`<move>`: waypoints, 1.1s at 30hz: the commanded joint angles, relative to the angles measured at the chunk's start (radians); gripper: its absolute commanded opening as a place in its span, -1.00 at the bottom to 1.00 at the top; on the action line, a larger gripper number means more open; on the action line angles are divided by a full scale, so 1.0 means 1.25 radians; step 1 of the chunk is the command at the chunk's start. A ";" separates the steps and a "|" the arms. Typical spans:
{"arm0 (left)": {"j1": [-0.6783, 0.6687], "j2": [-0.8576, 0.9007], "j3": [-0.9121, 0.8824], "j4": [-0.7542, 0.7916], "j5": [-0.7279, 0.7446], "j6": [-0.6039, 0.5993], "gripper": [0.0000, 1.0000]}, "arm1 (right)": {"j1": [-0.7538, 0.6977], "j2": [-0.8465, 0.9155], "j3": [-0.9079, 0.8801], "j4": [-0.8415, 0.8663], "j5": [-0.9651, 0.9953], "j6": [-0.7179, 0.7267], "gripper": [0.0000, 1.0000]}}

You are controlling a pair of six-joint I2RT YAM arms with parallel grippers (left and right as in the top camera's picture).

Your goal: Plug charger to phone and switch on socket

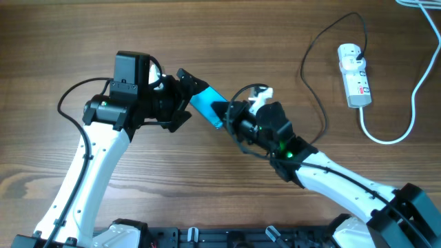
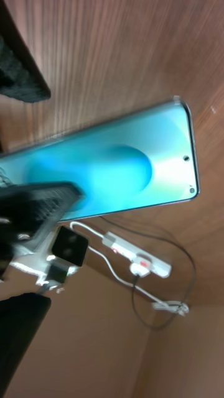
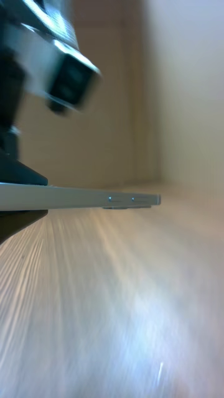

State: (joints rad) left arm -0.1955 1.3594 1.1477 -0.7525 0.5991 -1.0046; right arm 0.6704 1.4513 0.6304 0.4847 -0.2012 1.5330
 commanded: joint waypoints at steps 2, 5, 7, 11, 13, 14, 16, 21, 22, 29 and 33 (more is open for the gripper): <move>-0.004 -0.002 0.011 -0.012 -0.085 0.067 0.99 | -0.024 -0.015 0.015 -0.002 -0.056 0.124 -0.91; 0.005 -0.005 0.011 -0.009 -0.107 0.214 1.00 | -0.025 -0.015 0.015 -0.006 -0.112 0.208 -0.91; 0.021 -0.020 0.013 -0.012 -0.100 0.275 1.00 | -0.024 -0.015 0.015 -0.007 -0.150 0.304 -0.91; 0.049 -0.118 0.013 -0.011 -0.095 0.251 1.00 | -0.024 -0.015 0.015 0.016 -0.199 0.409 -0.91; 0.049 -0.156 0.013 -0.018 -0.095 0.159 1.00 | -0.024 -0.015 0.015 0.034 -0.198 0.419 -0.91; 0.049 -0.165 0.013 -0.032 -0.095 0.119 1.00 | -0.024 -0.015 0.015 0.047 -0.199 0.430 -0.91; 0.049 -0.164 0.012 -0.072 -0.094 0.070 0.92 | -0.024 -0.015 0.015 0.095 -0.198 0.431 -0.91; 0.045 -0.158 -0.027 -0.074 -0.030 -0.026 0.75 | -0.024 -0.015 0.015 0.149 -0.173 0.431 -0.91; 0.045 -0.158 -0.032 -0.074 -0.024 -0.051 0.75 | -0.024 -0.015 0.015 0.154 -0.157 0.431 -0.91; 0.041 -0.149 -0.046 -0.016 0.005 -0.110 0.64 | -0.023 -0.015 0.015 0.195 -0.142 0.430 -0.91; 0.020 -0.112 -0.053 0.035 0.005 -0.110 0.55 | -0.023 -0.015 0.015 0.253 -0.145 0.431 -0.91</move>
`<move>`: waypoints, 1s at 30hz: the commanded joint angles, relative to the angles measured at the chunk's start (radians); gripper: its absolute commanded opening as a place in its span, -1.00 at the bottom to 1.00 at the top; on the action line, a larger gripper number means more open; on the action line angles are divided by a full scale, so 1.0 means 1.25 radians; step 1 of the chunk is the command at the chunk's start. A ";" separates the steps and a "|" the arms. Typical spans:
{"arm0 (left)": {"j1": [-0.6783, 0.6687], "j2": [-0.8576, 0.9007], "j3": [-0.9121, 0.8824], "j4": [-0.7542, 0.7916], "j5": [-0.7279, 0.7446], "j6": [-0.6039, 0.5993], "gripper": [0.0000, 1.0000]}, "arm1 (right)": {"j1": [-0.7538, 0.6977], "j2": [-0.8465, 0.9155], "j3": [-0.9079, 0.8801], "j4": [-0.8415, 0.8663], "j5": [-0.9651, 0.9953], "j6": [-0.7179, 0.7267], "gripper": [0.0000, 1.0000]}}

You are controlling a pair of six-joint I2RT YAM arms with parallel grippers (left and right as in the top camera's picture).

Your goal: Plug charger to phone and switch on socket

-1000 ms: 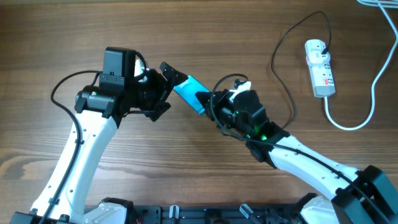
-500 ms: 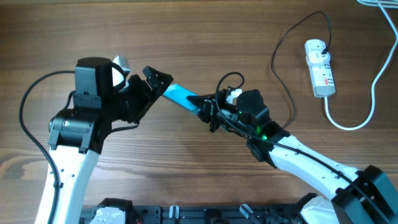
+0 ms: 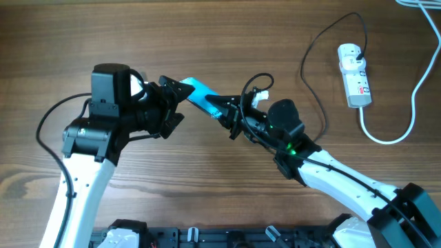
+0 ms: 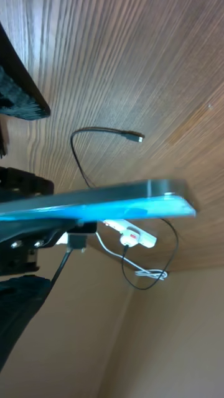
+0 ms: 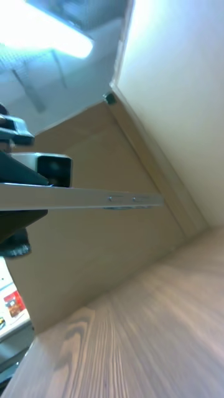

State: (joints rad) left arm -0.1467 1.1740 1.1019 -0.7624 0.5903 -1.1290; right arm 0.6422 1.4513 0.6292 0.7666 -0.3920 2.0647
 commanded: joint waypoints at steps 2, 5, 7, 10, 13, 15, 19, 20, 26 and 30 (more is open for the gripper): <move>-0.025 0.058 -0.019 0.079 0.012 -0.011 0.41 | 0.000 -0.015 0.016 0.027 0.002 0.005 -0.91; -0.026 0.090 -0.019 0.133 0.013 -0.047 0.03 | 0.000 -0.015 0.016 0.026 -0.007 0.005 -0.91; -0.026 0.093 -0.019 0.144 0.012 -0.047 -0.10 | 0.000 -0.015 0.016 0.026 0.000 0.005 -0.91; -0.026 0.093 -0.019 0.175 0.012 -0.047 -0.24 | 0.000 -0.015 0.016 0.026 0.009 0.005 -0.91; -0.033 0.095 -0.019 0.207 0.009 -0.047 -0.27 | 0.000 -0.015 0.016 0.027 0.009 0.005 -0.91; -0.042 0.098 -0.019 0.206 0.002 -0.046 -0.31 | 0.000 -0.015 0.016 0.027 0.009 0.005 -0.91; -0.063 0.106 -0.020 0.207 -0.019 -0.046 -0.31 | 0.000 -0.015 0.016 0.046 0.009 0.005 -0.91; -0.068 0.109 -0.020 0.207 -0.019 -0.046 -0.33 | 0.000 -0.015 0.016 0.046 0.009 0.005 -0.91; -0.070 0.110 -0.020 0.206 -0.019 -0.046 -0.85 | 0.000 -0.015 0.016 0.044 0.009 0.006 -0.91; -0.070 0.110 -0.020 0.207 -0.024 -0.046 -0.91 | 0.000 -0.015 0.016 0.038 0.009 0.006 -0.91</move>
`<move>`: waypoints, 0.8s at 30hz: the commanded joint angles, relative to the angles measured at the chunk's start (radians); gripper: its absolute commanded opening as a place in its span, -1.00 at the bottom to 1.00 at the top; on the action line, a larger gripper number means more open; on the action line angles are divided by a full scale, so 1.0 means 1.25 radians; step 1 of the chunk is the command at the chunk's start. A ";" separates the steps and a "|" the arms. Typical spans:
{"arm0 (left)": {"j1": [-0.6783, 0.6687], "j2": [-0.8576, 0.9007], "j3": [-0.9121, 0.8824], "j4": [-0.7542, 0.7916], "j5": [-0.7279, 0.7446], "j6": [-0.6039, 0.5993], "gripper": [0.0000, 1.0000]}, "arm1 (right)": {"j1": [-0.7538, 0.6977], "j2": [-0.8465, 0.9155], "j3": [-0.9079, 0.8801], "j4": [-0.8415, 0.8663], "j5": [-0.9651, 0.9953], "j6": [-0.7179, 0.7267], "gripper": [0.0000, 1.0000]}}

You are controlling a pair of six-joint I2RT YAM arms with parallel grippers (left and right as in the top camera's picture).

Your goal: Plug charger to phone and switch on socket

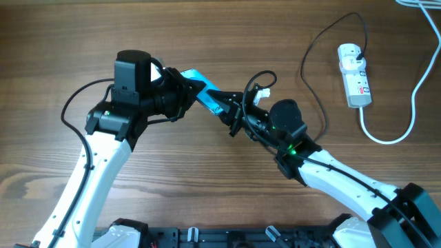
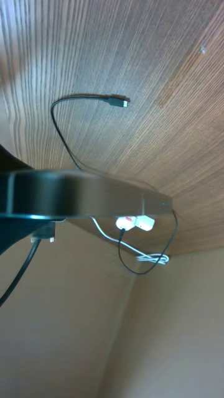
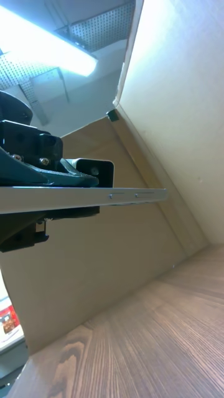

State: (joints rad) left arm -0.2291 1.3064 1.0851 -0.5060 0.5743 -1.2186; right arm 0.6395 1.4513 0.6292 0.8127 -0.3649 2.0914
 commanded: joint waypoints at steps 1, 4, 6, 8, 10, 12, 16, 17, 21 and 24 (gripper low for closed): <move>-0.004 0.004 -0.006 0.002 -0.012 0.025 -0.92 | 0.002 -0.015 0.016 -0.004 -0.013 -0.016 -0.91; -0.004 0.004 -0.006 0.002 -0.012 0.025 -0.92 | 0.002 -0.015 0.016 -0.019 -0.013 -0.016 -0.82; -0.003 0.004 -0.006 0.000 -0.027 0.026 -0.91 | 0.002 -0.015 0.016 -0.037 -0.015 -0.016 -0.69; -0.003 0.004 -0.006 -0.002 -0.057 0.026 -0.92 | 0.002 -0.015 0.016 -0.060 -0.028 -0.016 -0.60; -0.003 0.004 -0.006 -0.002 -0.096 0.035 -0.92 | 0.002 -0.015 0.016 -0.077 -0.035 -0.016 -0.49; -0.003 0.004 -0.006 -0.004 -0.133 0.053 -0.92 | 0.002 -0.015 0.016 -0.100 -0.035 -0.017 -0.36; -0.002 0.004 -0.006 -0.004 -0.203 0.111 -0.92 | 0.002 -0.015 0.016 -0.216 -0.039 -0.083 -0.19; 0.000 0.004 -0.006 -0.004 -0.210 0.128 -0.92 | 0.002 -0.015 0.016 -0.262 -0.009 -0.147 -0.17; 0.015 0.004 -0.006 -0.006 -0.209 0.183 -0.92 | 0.002 -0.015 0.016 -0.400 0.161 -0.535 -0.03; 0.015 0.004 -0.006 0.001 -0.183 0.263 -0.92 | 0.002 -0.015 0.016 -0.408 0.217 -0.790 0.49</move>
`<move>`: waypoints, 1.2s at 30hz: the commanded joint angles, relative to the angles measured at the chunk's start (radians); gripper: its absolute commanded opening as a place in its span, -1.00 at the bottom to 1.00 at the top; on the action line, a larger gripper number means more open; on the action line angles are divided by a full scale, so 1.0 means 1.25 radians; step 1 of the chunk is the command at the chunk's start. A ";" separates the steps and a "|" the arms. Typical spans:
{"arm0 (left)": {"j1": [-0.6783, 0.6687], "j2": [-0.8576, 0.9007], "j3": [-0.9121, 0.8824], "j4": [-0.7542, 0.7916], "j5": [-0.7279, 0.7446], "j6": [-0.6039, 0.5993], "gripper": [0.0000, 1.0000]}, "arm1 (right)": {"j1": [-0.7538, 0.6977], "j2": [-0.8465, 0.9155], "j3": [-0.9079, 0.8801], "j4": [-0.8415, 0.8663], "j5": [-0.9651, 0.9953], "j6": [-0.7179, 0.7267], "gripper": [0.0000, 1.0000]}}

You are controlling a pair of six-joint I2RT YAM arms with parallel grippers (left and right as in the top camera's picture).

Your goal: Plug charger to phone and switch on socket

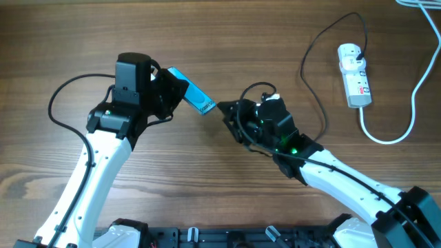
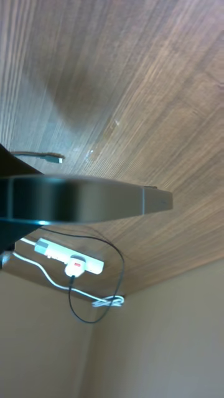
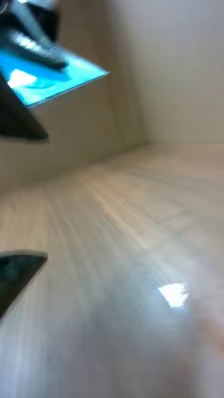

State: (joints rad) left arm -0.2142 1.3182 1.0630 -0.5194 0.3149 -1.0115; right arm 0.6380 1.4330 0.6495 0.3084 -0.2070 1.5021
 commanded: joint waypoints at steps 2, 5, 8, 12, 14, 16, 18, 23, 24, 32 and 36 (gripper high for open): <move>0.003 -0.005 0.011 0.046 0.138 0.227 -0.92 | 0.003 -0.001 -0.001 -0.035 0.146 -0.459 0.60; 0.011 -0.005 0.011 0.069 0.293 0.349 -0.92 | 0.003 -0.014 -0.001 -0.084 0.193 -0.565 0.68; 0.035 -0.005 0.011 0.069 0.321 0.349 -0.92 | 0.002 -0.048 -0.001 -0.148 0.193 -0.589 0.79; 0.066 -0.005 0.011 0.023 0.331 0.312 -0.92 | 0.002 -0.105 -0.001 -0.268 0.211 -0.589 0.97; 0.072 0.004 0.011 -0.010 0.325 0.278 -0.92 | 0.002 -0.135 -0.001 -0.319 0.208 -0.592 1.00; 0.072 0.020 0.011 -0.033 0.302 0.254 -0.92 | 0.002 -0.142 -0.001 -0.350 0.215 -0.596 1.00; 0.072 0.045 0.011 -0.040 0.291 0.252 -0.92 | 0.002 -0.140 -0.001 -0.392 0.239 -0.657 0.99; 0.072 0.136 0.011 -0.027 0.289 0.219 -0.92 | 0.002 -0.070 -0.001 -0.341 0.239 -0.967 0.78; 0.072 0.150 0.011 -0.024 0.289 0.218 -0.92 | 0.001 -0.050 -0.001 -0.334 0.239 -0.972 0.67; 0.156 0.164 0.011 -0.013 0.286 0.219 -0.92 | -0.012 0.105 -0.001 -0.275 0.223 -1.013 0.36; 0.164 0.164 0.011 -0.013 0.284 0.219 -0.92 | -0.026 0.188 -0.001 -0.210 0.229 -1.010 0.18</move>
State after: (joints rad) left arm -0.0128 1.5280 1.0630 -0.5423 0.6552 -0.7246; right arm 0.6239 1.5955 0.6495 0.0078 0.0723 0.2592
